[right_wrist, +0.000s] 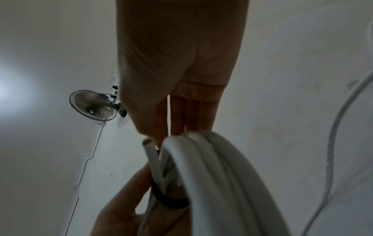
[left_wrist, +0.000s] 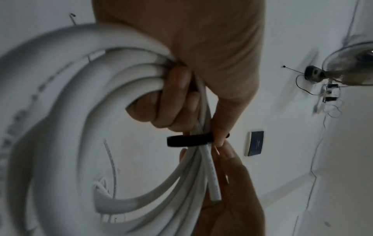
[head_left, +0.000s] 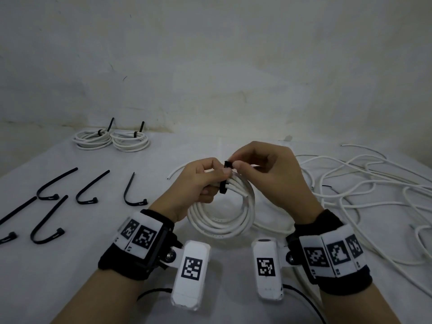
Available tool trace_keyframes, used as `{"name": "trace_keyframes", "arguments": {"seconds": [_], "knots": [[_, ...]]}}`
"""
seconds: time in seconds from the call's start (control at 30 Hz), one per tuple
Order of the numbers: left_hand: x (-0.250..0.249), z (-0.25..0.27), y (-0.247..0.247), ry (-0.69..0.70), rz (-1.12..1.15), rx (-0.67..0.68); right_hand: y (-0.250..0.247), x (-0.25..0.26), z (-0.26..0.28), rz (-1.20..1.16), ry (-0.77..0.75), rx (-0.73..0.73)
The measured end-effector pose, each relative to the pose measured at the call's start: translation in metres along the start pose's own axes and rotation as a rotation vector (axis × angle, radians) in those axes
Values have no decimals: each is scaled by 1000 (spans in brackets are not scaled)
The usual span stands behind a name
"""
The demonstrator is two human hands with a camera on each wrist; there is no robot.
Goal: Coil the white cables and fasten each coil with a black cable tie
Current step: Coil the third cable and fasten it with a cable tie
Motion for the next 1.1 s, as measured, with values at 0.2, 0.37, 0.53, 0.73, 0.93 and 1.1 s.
{"name": "trace_keyframes", "arguments": {"seconds": [0.2,0.37,0.53,0.73,0.93,1.1], "knots": [[-6,3,4,16,-172,-56,-2,4,1,188,-38,-103],[-11,4,4,45,-262,-29,-4,2,2,258,-8,-196],[-8,3,13,5,-250,50,-26,3,7,176,28,-385],[1,1,4,-30,-227,-1,-8,-8,-3,89,125,-193],[6,-1,10,-44,-165,33,-20,-16,4,92,119,-375],[8,-2,-6,-6,-93,-123,-10,-18,1,18,100,-314]]}}
Point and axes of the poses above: each hand's wrist, its own z-axis away from the middle knuckle, its own y-axis out of the palm, x = y × z, the point moved 8 cm from there along -z, towards the middle knuckle, and after that the axes turned 11 degrees about x, right-handed, at the moved point
